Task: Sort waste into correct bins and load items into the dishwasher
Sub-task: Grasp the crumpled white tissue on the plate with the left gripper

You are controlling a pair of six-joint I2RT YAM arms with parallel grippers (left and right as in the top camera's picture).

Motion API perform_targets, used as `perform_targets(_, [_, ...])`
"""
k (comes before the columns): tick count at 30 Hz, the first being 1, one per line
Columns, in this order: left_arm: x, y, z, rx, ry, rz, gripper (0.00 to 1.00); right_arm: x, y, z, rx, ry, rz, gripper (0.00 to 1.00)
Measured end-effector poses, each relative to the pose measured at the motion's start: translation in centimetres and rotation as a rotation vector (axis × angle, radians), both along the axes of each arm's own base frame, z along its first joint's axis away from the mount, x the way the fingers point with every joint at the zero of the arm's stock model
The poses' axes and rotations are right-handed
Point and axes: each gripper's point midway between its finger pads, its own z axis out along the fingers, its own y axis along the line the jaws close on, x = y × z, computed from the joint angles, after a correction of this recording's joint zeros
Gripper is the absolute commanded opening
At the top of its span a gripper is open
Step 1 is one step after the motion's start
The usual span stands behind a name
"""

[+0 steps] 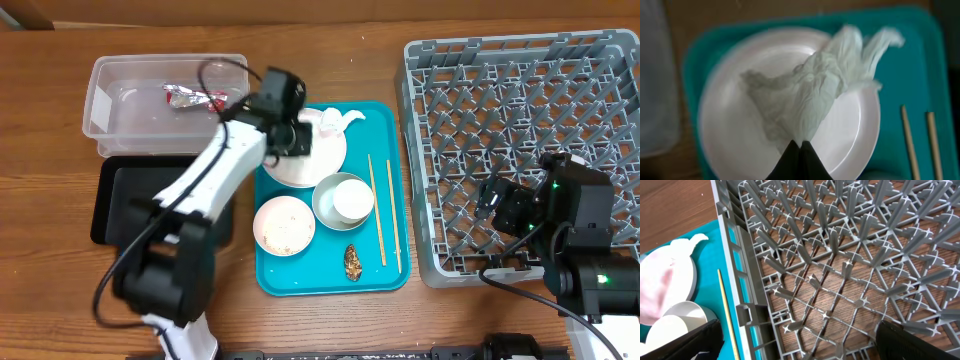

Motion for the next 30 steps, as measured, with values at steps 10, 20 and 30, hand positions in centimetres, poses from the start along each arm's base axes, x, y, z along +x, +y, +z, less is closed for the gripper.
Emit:
perform_targets(10, [4.4,10.9,10.6,0.085,-0.306,0.286,0.32,0.0,0.0,0.0,0.0,0.0,0.0,1.0])
perform_targets(20, [4.8,11.6,10.1,0.011,-0.285,0.285,0.45,0.0,0.0,0.0,0.0,0.0,0.0,1.0])
perform_targets(30, [4.3,-0.3,7.7,-0.124,-0.243,0.029,0.65,0.0,0.0,0.0,0.0,0.0,0.0,1.0])
